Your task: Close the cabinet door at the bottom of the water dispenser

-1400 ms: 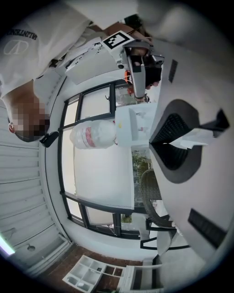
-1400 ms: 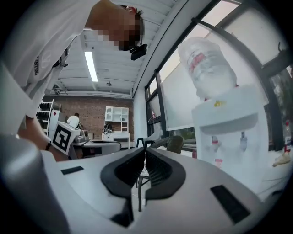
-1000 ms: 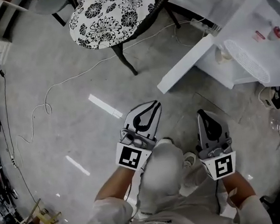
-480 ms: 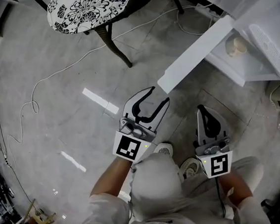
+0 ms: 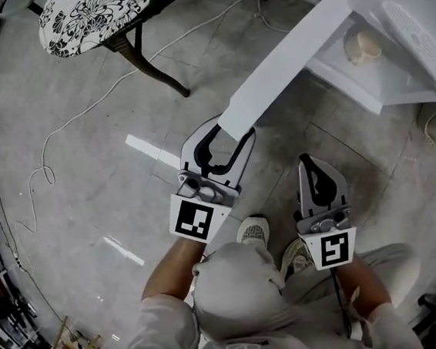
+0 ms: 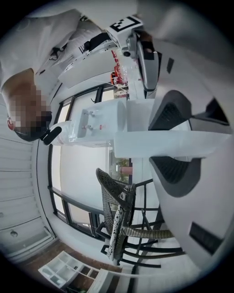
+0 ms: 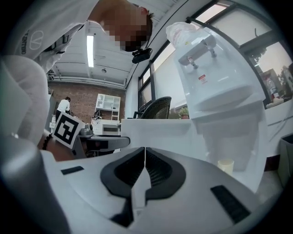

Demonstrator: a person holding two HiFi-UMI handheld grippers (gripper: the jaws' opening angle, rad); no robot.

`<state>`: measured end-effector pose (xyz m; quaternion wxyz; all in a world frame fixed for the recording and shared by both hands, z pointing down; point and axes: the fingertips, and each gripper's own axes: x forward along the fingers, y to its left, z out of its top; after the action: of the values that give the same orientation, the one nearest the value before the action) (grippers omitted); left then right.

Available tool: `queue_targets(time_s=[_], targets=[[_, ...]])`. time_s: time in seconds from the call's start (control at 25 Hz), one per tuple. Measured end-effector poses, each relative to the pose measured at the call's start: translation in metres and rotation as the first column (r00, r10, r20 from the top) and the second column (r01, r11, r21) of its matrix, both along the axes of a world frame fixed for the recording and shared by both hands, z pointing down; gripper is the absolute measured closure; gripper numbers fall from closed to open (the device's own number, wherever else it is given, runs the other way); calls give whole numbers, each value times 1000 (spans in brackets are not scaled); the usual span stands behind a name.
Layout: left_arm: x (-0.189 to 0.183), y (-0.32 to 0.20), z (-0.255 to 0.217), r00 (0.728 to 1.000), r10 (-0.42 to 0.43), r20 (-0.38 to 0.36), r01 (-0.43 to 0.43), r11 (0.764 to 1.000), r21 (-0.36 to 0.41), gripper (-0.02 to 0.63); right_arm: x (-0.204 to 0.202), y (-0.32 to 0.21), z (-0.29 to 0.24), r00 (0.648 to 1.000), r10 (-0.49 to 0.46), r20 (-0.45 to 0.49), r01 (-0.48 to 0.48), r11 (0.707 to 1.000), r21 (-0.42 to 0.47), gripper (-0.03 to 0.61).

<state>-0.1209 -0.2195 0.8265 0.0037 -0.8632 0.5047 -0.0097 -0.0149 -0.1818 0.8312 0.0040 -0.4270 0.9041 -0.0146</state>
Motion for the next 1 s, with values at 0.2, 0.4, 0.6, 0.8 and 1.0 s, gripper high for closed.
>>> queue_targets(time_s=[0.2,0.4,0.6,0.8,1.0], targets=[[7,4,-2,1000,10,-12,-10,1000,-15,439,16,-1,17,997,54,-48,-54,999,6,561],[26,17,-1,998,55,37,-52,996,-78,436,43,4,43,980,161,-120,-162,987,4,561],[62,30,-3,988,147,46,-145,989,-40,415,47,8,52,971,208,-121,-208,978,14,560],[75,37,-1,984,172,40,-171,985,-31,400,52,23,72,971,206,-120,-213,976,-45,560],[89,41,-3,980,198,32,-198,980,-16,393,71,29,88,964,237,-118,-247,965,-83,514]])
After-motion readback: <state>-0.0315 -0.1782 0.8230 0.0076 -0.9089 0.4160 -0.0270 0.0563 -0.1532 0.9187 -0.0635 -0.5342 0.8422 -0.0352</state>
